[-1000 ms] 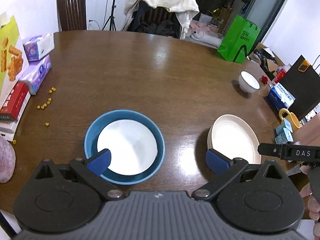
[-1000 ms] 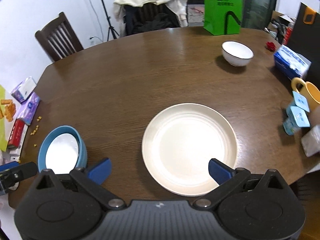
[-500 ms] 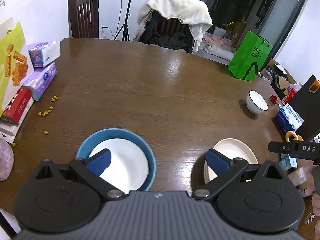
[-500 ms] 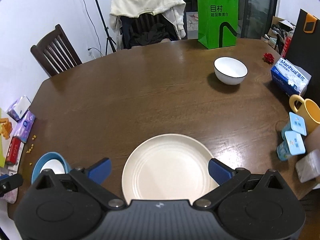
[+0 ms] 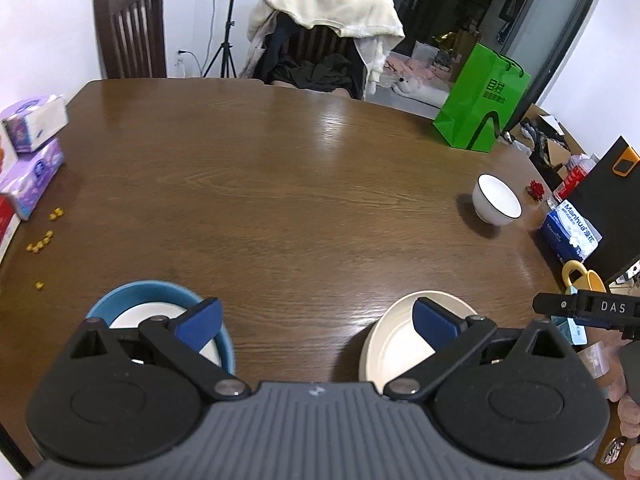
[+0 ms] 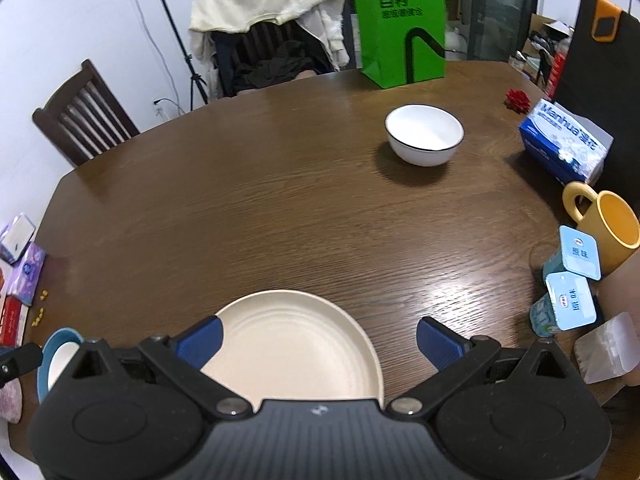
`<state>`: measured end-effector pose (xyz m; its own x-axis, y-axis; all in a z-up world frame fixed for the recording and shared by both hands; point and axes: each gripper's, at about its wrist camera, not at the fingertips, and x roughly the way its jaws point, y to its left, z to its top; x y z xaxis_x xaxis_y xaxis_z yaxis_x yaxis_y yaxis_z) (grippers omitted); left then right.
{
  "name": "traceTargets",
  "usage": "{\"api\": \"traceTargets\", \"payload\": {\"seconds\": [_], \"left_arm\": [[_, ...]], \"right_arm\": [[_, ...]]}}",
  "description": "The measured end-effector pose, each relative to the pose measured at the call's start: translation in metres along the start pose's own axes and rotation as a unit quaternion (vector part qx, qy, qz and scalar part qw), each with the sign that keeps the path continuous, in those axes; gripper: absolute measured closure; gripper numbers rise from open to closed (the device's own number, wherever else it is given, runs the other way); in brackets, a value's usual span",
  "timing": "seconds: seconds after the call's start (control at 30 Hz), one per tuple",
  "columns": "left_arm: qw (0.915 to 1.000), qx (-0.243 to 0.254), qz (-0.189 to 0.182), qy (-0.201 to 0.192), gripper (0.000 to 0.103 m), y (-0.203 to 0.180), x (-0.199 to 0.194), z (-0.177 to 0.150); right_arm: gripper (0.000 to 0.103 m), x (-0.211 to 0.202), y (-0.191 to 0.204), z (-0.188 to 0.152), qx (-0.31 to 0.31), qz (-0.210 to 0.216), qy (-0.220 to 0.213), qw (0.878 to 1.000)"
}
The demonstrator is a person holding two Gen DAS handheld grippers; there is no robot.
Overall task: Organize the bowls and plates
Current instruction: 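Raise both open grippers away from the nested bowls, then move both open grippers toward the remaining white black-rimmed bowl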
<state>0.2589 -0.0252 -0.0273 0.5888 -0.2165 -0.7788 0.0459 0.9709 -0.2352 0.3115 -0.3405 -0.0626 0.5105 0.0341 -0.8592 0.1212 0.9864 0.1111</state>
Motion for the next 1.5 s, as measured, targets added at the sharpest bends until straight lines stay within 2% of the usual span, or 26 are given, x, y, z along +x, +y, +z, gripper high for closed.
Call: {"api": "traceTargets", "payload": {"seconds": [0.37,1.0,1.5], "left_arm": [[0.9993,0.034,-0.016,0.001,0.0,-0.049,0.029,0.032],[0.9955,0.087,-0.035,0.016,0.0,-0.128,0.099,0.09],[0.9946,0.093,-0.038,0.025,0.0,-0.18,0.163,0.135]], "right_arm": [[0.0,0.015,-0.046,0.026,0.024,-0.019,-0.001,1.0],[0.0,0.055,-0.097,0.082,0.054,-0.036,-0.004,0.998],[0.0,0.084,-0.129,0.139,0.082,-0.035,-0.023,0.996]]}}
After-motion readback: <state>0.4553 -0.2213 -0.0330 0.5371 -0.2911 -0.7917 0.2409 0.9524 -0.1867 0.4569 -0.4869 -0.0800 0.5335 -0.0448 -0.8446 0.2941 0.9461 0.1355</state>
